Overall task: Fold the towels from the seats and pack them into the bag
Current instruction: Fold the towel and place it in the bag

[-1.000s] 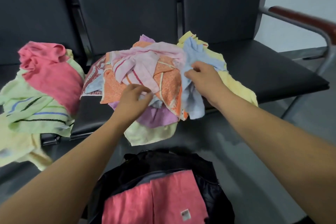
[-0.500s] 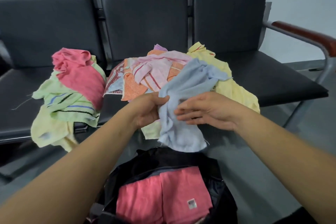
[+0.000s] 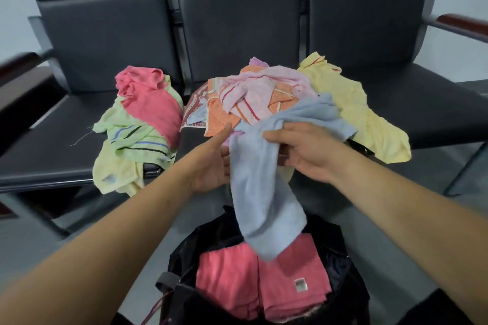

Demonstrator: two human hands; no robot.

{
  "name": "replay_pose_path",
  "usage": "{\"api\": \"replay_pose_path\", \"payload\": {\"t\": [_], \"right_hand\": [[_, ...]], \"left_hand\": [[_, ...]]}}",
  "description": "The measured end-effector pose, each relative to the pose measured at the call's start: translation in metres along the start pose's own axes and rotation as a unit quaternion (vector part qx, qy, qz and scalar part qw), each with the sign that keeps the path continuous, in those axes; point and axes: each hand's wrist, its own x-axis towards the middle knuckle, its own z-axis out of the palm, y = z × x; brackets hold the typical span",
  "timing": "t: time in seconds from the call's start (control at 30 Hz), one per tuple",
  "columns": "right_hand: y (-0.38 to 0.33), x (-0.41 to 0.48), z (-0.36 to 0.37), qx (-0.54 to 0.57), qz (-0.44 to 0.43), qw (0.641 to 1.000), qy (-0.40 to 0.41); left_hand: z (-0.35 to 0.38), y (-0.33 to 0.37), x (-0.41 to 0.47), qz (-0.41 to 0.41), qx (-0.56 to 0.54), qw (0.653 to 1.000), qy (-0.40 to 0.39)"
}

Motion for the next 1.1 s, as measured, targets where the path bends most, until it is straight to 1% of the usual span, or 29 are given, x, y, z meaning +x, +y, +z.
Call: {"api": "replay_pose_path", "payload": {"t": [0.07, 0.1, 0.13, 0.17, 0.23, 0.3, 0.37, 0.43, 0.47, 0.53, 0.57, 0.63, 0.7, 0.73, 0.77, 0.83, 0.93, 1.0, 1.1], "right_hand": [[0.002, -0.014, 0.010, -0.082, 0.032, 0.989, -0.121], [0.004, -0.018, 0.014, -0.099, 0.058, 0.981, -0.155], [0.006, -0.018, 0.016, -0.097, 0.082, 0.978, -0.164], [0.008, -0.016, 0.017, -0.077, 0.106, 0.979, -0.157], [0.010, -0.011, 0.013, -0.031, 0.149, 0.979, -0.133], [0.012, -0.007, 0.004, -0.014, 0.182, 0.979, -0.093], [0.015, -0.002, -0.007, 0.002, 0.216, 0.976, -0.031], [0.018, 0.004, -0.020, 0.034, 0.232, 0.971, 0.047], [0.018, 0.007, -0.026, 0.045, 0.225, 0.970, 0.077], [0.021, 0.014, -0.037, 0.012, 0.162, 0.982, 0.092], [0.021, 0.017, -0.042, -0.025, 0.123, 0.989, 0.080], [0.021, 0.019, -0.044, -0.064, 0.069, 0.996, 0.005], [0.021, 0.019, -0.038, -0.077, 0.034, 0.991, -0.103], [0.020, 0.020, -0.033, -0.110, 0.009, 0.983, -0.143], [0.020, 0.020, -0.026, -0.158, -0.017, 0.974, -0.162], [0.018, 0.020, -0.013, -0.253, -0.057, 0.954, -0.152], [0.015, 0.020, -0.011, -0.346, -0.066, 0.925, -0.141], [0.014, 0.018, -0.015, -0.367, -0.065, 0.918, -0.138], [0.014, 0.014, -0.020, -0.340, -0.055, 0.927, -0.148]], "left_hand": [[0.003, 0.000, -0.001, -0.015, -0.018, 1.000, -0.011], [0.006, -0.001, -0.001, -0.025, -0.017, 0.999, -0.012], [0.012, -0.001, -0.002, -0.031, -0.009, 0.999, -0.015], [0.017, 0.000, -0.001, -0.029, 0.005, 0.999, -0.019], [0.024, 0.006, 0.001, -0.016, 0.014, 1.000, 0.000], [0.024, 0.011, 0.003, 0.002, -0.013, 1.000, 0.017], [0.025, 0.012, 0.002, 0.017, -0.033, 0.999, -0.005], [0.023, 0.009, 0.001, 0.035, -0.030, 0.998, -0.051], [0.022, 0.009, -0.001, 0.041, -0.020, 0.996, -0.073], [0.021, 0.010, -0.007, 0.054, -0.001, 0.991, -0.123], [0.020, 0.010, -0.010, 0.059, 0.006, 0.987, -0.149], [0.020, 0.012, -0.016, 0.051, 0.012, 0.983, -0.175], [0.016, 0.014, -0.018, 0.036, 0.009, 0.987, -0.156], [0.012, 0.014, -0.018, 0.037, 0.022, 0.989, -0.138], [0.009, 0.014, -0.018, 0.044, 0.043, 0.991, -0.118], [0.003, 0.013, -0.017, 0.065, 0.097, 0.989, -0.087], [-0.004, 0.015, -0.020, 0.090, 0.176, 0.977, -0.080], [-0.009, 0.018, -0.022, 0.097, 0.220, 0.967, -0.085], [-0.016, 0.019, -0.022, 0.104, 0.262, 0.957, -0.069]]}}
